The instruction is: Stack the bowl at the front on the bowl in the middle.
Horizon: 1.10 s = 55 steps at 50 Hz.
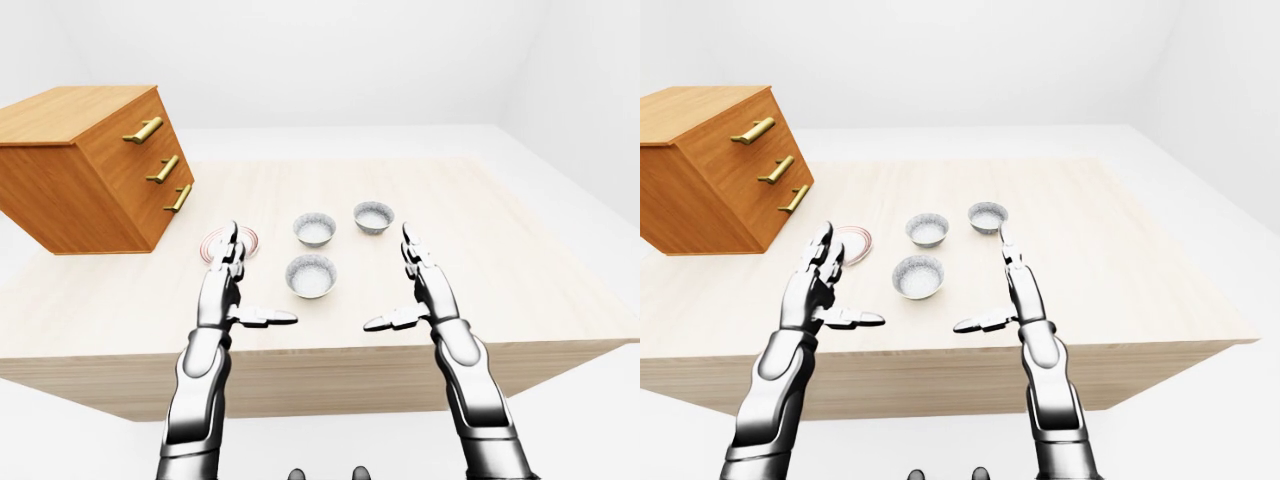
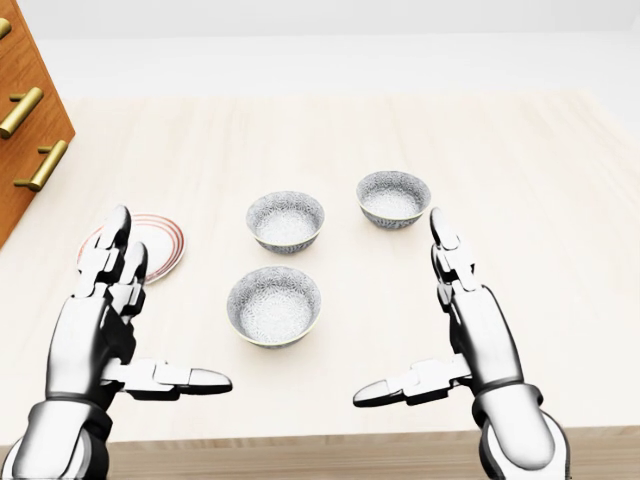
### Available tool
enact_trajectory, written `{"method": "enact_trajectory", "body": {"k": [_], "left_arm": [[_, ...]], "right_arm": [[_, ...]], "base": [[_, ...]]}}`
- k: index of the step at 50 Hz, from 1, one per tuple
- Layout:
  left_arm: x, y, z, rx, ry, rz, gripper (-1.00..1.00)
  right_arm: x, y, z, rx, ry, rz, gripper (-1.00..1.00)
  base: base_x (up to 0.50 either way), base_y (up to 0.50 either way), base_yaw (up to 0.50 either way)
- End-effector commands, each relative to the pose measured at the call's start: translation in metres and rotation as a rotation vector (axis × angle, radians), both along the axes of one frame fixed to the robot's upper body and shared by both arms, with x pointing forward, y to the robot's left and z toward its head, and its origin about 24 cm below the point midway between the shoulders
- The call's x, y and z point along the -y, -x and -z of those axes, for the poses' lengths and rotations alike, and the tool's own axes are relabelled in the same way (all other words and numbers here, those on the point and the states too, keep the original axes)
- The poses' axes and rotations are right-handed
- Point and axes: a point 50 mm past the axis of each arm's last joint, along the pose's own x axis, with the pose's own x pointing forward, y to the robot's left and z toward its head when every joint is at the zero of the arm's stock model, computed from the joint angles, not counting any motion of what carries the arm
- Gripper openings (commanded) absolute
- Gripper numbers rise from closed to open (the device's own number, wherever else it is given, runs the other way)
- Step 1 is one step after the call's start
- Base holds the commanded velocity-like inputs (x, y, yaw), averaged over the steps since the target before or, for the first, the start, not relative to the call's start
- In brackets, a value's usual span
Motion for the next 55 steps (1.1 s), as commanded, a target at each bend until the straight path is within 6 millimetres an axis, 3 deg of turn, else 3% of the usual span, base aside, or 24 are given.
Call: {"method": "enact_trajectory", "body": {"k": [1,6,17,55], "left_arm": [[-0.004,0.001,-0.046,0.19,-0.034,0.066,1.0],[-0.005,0.0,-0.056,0.225,-0.065,0.076,1.0],[-0.016,-0.006,-0.067,0.268,-0.029,0.006,1.0],[-0.01,0.001,-0.066,0.275,-0.034,0.014,1.0]], "right_arm": [[0.0,-0.013,-0.043,0.156,0.099,-0.052,1.0],[0.0,-0.016,-0.064,0.233,0.155,-0.076,1.0],[0.001,-0.015,-0.076,0.271,0.188,-0.109,1.0],[-0.001,-0.011,-0.053,0.18,0.214,-0.123,1.0]], "base": [[0.0,0.0,0.0],[0.0,0.0,0.0],[0.01,0.0,0.0],[0.25,0.0,0.0]]}}
